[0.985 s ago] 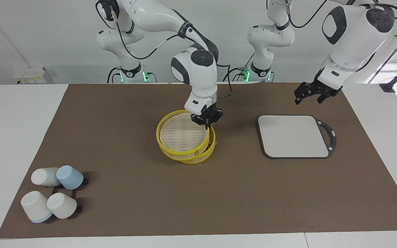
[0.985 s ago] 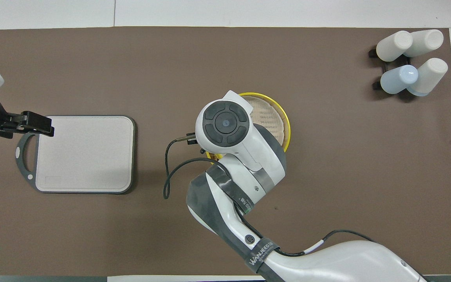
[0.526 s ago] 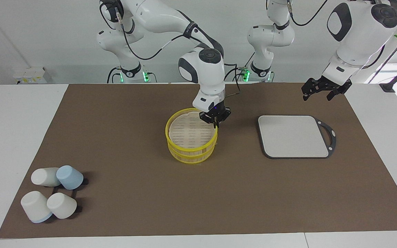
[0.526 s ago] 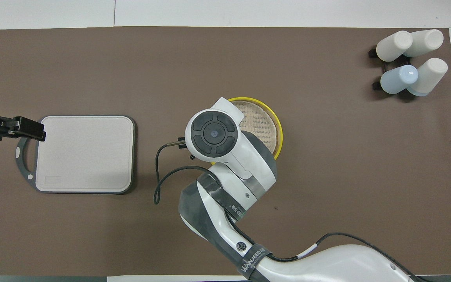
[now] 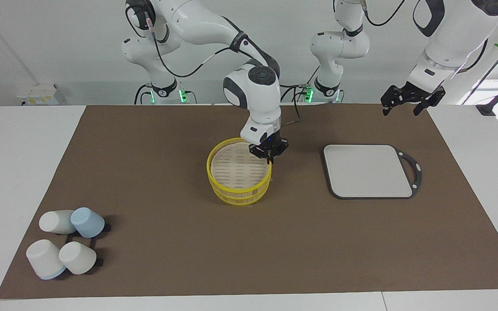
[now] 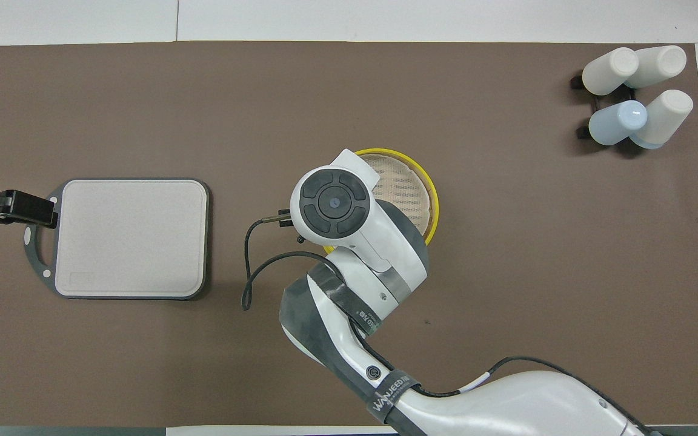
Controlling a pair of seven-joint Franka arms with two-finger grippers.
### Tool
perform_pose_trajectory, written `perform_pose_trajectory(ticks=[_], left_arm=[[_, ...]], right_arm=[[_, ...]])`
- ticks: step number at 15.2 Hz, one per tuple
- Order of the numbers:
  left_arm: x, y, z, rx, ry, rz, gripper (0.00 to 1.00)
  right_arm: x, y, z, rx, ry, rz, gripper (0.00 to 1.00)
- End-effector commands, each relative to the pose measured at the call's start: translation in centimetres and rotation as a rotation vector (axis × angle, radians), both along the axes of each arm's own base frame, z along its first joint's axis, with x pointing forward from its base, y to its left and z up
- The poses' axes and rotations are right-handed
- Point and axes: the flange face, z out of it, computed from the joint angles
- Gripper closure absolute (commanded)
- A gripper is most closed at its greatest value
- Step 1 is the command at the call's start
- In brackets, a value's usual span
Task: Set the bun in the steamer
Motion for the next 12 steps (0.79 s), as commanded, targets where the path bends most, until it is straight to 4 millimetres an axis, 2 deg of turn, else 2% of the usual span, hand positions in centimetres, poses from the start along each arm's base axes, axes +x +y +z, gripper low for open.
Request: perform_pose_trajectory(ticks=[1, 11, 12], left_arm=[[-0.45, 0.59, 0.17, -0.034, 0.007, 0.006, 0.00], [-0.55, 0.62, 0.69, -0.051, -0.014, 0.012, 0.00], [-0.50, 0.63, 0.73, -0.051, -0.018, 0.011, 0.00]], right_arm=[[-0.57, -0.10, -1.25, 0.001, 0.012, -0.030, 1.00], [-1.16, 0.25, -1.25, -0.003, 0.030, -0.082, 0.99], [-1.12, 0.15, -1.32, -0.004, 0.031, -0.084, 0.73]])
